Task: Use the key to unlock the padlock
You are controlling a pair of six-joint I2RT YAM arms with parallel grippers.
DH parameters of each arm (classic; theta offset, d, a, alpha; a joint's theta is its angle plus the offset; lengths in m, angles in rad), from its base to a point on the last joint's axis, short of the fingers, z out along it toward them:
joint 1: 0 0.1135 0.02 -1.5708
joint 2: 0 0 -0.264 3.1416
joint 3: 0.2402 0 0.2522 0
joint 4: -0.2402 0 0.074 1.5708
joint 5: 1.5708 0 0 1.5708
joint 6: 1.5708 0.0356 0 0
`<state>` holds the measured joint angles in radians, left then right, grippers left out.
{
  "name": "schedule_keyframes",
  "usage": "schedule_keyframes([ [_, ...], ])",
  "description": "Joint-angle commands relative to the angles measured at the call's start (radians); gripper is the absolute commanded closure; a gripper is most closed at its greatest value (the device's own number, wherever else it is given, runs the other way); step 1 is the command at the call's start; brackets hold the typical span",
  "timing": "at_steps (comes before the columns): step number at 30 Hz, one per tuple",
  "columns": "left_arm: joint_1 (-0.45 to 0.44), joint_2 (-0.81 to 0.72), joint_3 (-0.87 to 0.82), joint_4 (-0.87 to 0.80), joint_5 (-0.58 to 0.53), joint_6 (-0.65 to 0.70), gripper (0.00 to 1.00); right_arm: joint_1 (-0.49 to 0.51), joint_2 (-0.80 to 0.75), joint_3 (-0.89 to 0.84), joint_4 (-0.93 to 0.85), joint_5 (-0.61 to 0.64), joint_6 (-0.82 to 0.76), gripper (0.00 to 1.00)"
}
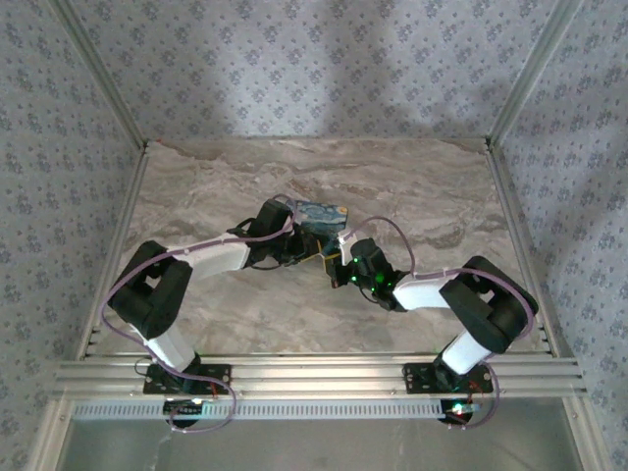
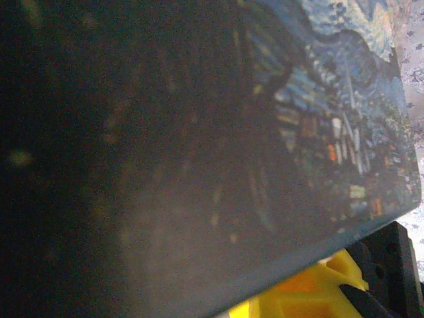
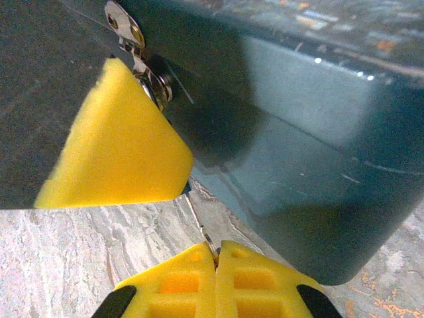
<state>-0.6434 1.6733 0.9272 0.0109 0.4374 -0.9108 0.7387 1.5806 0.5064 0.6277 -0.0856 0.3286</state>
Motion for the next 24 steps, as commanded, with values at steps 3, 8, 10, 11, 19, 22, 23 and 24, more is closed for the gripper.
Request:
schedule_keyframes([
  [3, -0.006, -0.028, 0.021, 0.018, 0.035, -0.008, 0.81, -0.002, 0.018, 0.009, 0.087, -0.028, 0.018, 0.99],
  [8, -0.005, -0.027, 0.022, 0.018, 0.035, -0.008, 0.81, -0.002, 0.016, 0.009, 0.096, -0.029, 0.019, 0.99],
  [10, -0.005, -0.027, 0.021, 0.018, 0.034, -0.01, 0.81, -0.001, 0.014, 0.001, 0.105, -0.02, 0.024, 0.99],
  [11, -0.007, -0.027, 0.018, 0.018, 0.034, -0.01, 0.81, -0.003, 0.011, -0.003, 0.108, -0.015, 0.027, 0.99],
  [19, -0.006, -0.026, 0.016, 0.021, 0.032, -0.014, 0.81, -0.009, -0.001, -0.023, 0.122, -0.013, 0.036, 0.99],
  [22, -0.007, -0.026, 0.016, 0.023, 0.032, -0.015, 0.81, -0.01, -0.003, -0.029, 0.122, -0.011, 0.038, 0.99],
  [23, -0.007, -0.026, 0.016, 0.023, 0.034, -0.016, 0.81, -0.011, -0.004, -0.029, 0.124, -0.011, 0.039, 0.99],
  [24, -0.006, -0.026, 0.015, 0.022, 0.033, -0.016, 0.81, -0.01, -0.004, -0.029, 0.125, -0.013, 0.04, 0.99],
])
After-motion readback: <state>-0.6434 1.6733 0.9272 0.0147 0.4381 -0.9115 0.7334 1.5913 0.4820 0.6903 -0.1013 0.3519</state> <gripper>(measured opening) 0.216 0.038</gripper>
